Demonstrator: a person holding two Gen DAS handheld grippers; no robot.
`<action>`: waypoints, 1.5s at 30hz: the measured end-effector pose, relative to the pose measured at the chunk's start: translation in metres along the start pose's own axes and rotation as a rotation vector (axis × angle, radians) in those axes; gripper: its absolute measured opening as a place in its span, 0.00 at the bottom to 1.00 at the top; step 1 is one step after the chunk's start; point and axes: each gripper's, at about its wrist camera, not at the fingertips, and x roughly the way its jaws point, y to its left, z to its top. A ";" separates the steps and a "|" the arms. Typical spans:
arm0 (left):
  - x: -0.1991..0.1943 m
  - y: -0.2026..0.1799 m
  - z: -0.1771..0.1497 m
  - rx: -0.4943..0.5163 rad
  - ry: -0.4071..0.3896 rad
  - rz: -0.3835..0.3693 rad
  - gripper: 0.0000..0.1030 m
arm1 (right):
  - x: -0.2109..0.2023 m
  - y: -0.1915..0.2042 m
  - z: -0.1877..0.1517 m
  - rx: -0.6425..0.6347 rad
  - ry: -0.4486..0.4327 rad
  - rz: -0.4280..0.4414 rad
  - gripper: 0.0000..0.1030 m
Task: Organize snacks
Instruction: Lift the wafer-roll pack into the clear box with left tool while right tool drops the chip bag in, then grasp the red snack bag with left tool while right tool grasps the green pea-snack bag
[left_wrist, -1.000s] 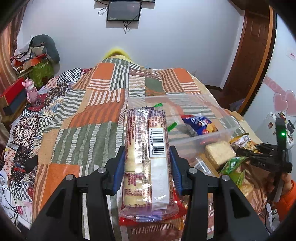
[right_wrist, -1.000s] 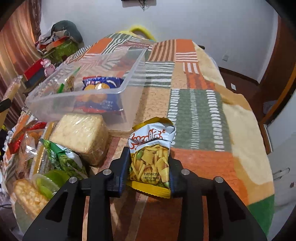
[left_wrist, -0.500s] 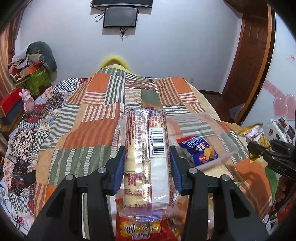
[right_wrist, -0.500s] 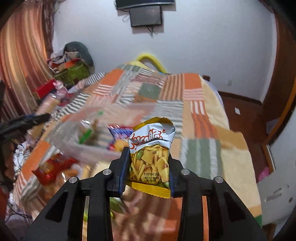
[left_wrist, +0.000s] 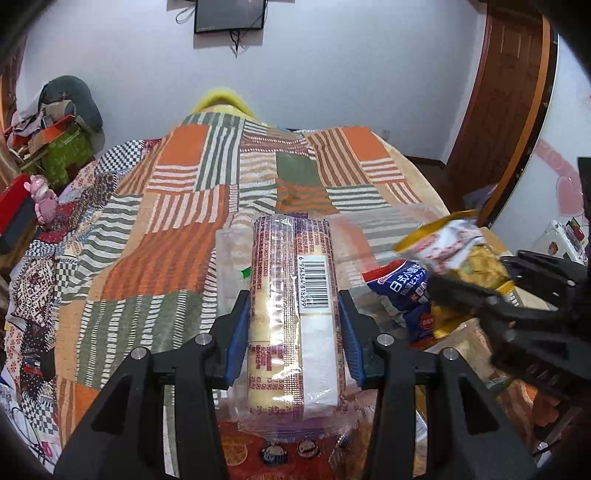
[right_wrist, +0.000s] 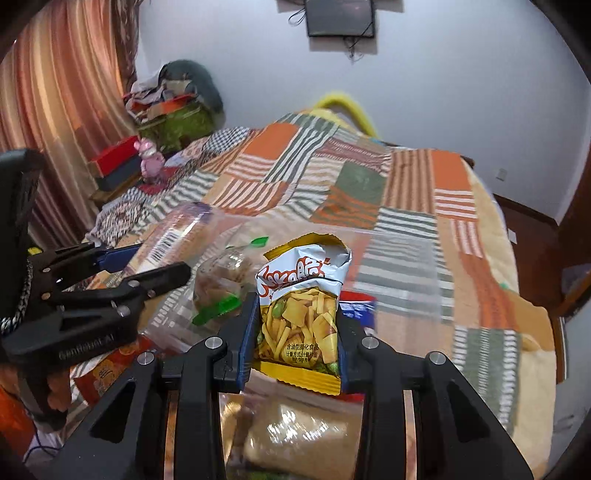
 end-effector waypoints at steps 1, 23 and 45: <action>0.002 0.000 0.000 0.001 0.004 -0.001 0.43 | 0.003 0.002 0.000 -0.006 0.009 0.007 0.31; -0.049 0.003 -0.008 0.023 -0.045 -0.016 0.60 | -0.033 0.001 -0.003 0.007 -0.027 0.005 0.50; -0.039 0.014 -0.095 -0.035 0.129 0.006 0.87 | -0.053 -0.010 -0.079 0.118 0.043 -0.032 0.68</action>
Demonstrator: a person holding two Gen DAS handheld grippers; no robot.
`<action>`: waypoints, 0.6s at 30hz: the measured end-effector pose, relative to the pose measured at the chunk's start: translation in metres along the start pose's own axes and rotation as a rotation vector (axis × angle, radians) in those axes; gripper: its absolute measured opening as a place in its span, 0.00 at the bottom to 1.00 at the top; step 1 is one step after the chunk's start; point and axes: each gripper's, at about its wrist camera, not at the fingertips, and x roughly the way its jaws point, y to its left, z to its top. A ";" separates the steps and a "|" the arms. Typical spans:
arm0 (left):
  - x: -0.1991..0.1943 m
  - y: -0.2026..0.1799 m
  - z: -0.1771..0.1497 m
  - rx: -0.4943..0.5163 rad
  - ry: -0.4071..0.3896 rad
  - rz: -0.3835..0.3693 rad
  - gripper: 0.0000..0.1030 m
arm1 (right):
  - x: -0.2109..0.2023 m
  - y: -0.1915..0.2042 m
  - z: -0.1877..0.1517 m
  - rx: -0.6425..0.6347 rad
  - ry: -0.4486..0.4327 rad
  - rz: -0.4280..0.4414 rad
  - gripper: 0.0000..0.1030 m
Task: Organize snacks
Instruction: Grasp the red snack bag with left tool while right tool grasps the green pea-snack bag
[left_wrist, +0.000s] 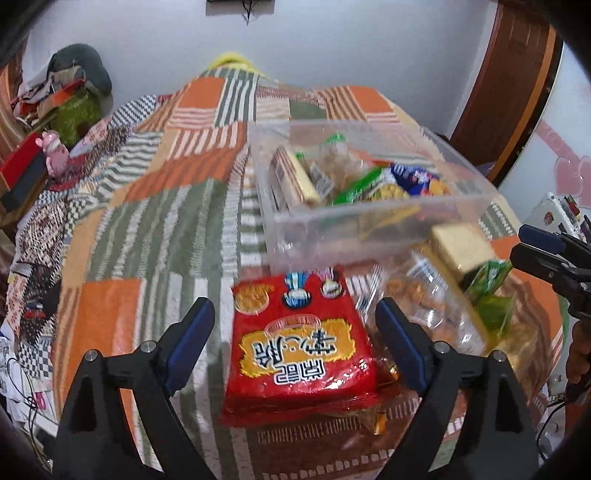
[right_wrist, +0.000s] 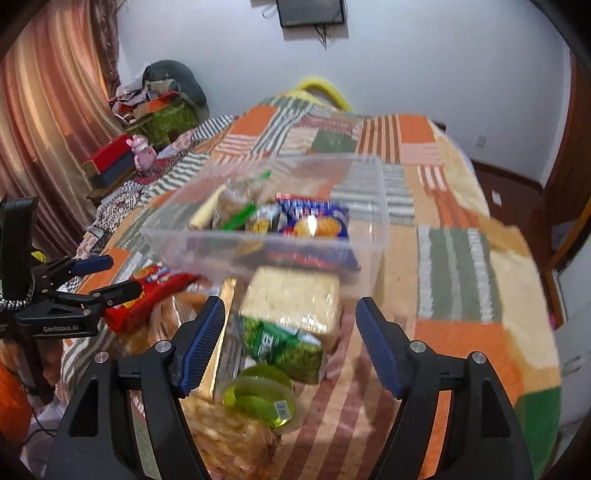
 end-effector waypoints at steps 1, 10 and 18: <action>0.004 0.000 -0.002 0.003 0.009 0.000 0.87 | 0.000 -0.001 -0.005 0.005 0.006 0.001 0.68; 0.020 0.011 -0.013 -0.068 0.023 -0.014 0.95 | 0.028 0.006 -0.023 0.035 0.084 0.019 0.68; 0.030 0.008 -0.022 -0.020 0.031 0.036 0.75 | 0.027 -0.001 -0.026 0.071 0.074 0.030 0.55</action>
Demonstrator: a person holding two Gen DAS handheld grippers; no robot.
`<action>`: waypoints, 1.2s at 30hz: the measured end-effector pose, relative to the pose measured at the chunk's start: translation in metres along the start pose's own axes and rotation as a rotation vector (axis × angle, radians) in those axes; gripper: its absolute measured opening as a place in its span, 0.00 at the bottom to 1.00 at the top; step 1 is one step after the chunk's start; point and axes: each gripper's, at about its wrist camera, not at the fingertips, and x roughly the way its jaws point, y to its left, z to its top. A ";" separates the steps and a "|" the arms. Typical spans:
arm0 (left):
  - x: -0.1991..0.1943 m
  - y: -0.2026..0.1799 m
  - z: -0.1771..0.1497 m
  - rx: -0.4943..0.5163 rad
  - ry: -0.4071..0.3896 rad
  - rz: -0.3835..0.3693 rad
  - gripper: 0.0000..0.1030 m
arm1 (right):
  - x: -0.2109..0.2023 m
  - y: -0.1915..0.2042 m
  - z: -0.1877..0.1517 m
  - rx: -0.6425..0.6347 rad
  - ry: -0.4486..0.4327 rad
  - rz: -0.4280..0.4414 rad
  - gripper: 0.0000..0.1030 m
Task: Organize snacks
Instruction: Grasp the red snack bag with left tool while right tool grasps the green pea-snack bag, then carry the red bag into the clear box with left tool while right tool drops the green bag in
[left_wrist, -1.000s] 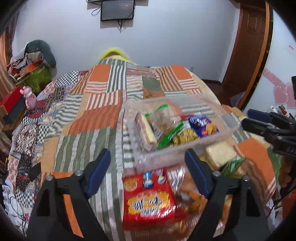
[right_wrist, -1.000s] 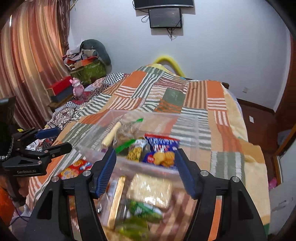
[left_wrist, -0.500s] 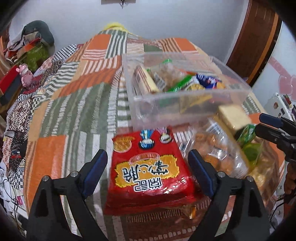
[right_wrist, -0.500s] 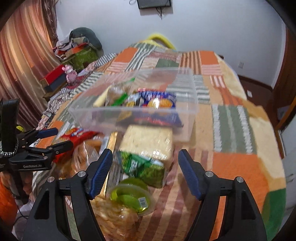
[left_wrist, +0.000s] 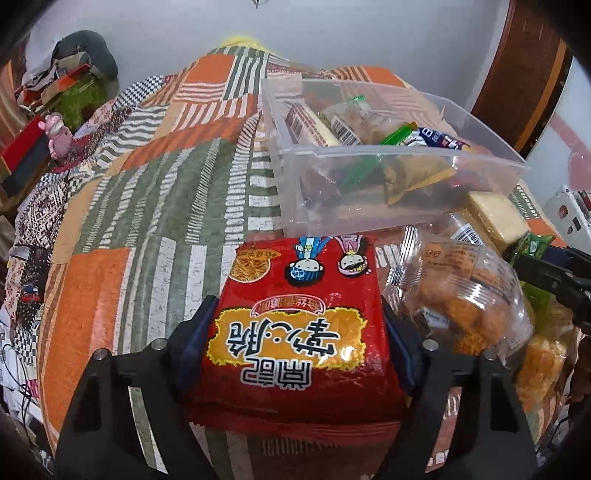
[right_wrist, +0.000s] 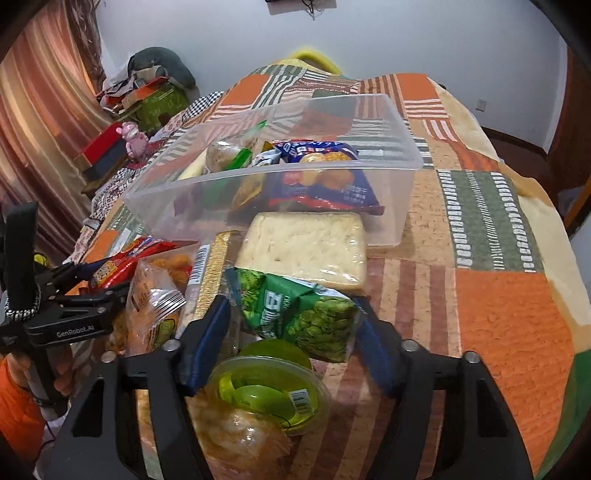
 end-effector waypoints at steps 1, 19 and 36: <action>-0.001 0.000 0.000 0.002 -0.004 -0.004 0.71 | -0.002 -0.002 0.000 0.006 -0.002 0.009 0.50; -0.068 -0.010 0.001 0.031 -0.142 0.005 0.66 | -0.033 -0.002 0.000 -0.024 -0.087 0.030 0.16; -0.107 -0.028 0.058 0.013 -0.306 -0.024 0.66 | -0.079 -0.010 0.043 -0.026 -0.264 0.017 0.16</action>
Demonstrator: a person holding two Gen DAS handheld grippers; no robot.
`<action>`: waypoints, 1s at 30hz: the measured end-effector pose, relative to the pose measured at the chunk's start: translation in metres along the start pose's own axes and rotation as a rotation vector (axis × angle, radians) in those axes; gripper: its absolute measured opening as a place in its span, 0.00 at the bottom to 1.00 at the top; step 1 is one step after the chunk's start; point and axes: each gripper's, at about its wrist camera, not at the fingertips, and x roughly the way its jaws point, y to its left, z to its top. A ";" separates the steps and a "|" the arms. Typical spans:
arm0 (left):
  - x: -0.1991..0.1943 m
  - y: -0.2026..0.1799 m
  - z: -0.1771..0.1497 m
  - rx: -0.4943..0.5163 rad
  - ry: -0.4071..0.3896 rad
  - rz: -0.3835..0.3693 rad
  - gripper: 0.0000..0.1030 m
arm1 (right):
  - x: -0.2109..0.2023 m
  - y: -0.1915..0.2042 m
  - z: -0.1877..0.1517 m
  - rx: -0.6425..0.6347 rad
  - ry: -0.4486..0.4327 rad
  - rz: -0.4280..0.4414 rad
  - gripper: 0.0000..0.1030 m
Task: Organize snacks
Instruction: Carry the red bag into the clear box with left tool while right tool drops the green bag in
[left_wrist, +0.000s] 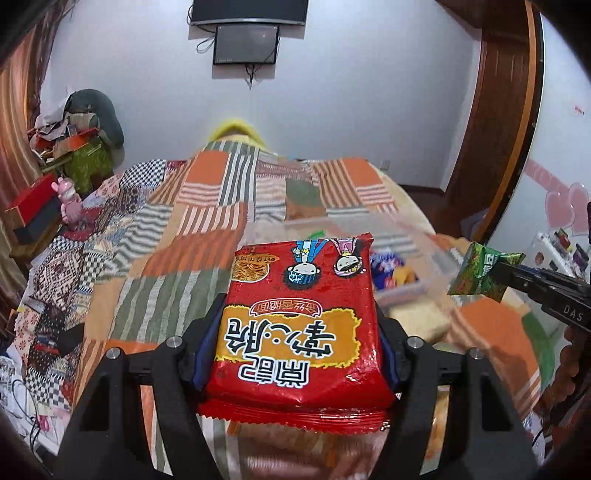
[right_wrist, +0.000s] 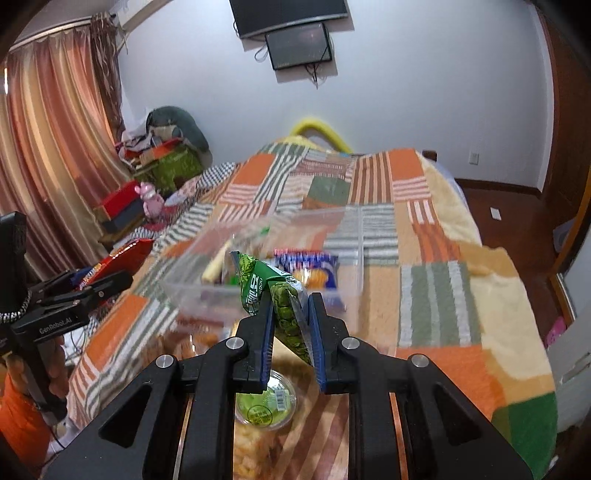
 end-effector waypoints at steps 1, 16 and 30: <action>0.003 -0.002 0.006 0.003 -0.006 -0.001 0.66 | 0.002 0.000 0.005 -0.002 -0.010 -0.005 0.16; 0.084 -0.020 0.043 0.030 0.061 -0.026 0.66 | 0.064 -0.016 0.050 0.008 0.006 -0.036 0.16; 0.138 -0.028 0.040 0.029 0.148 -0.026 0.67 | 0.119 -0.022 0.056 -0.018 0.125 -0.072 0.16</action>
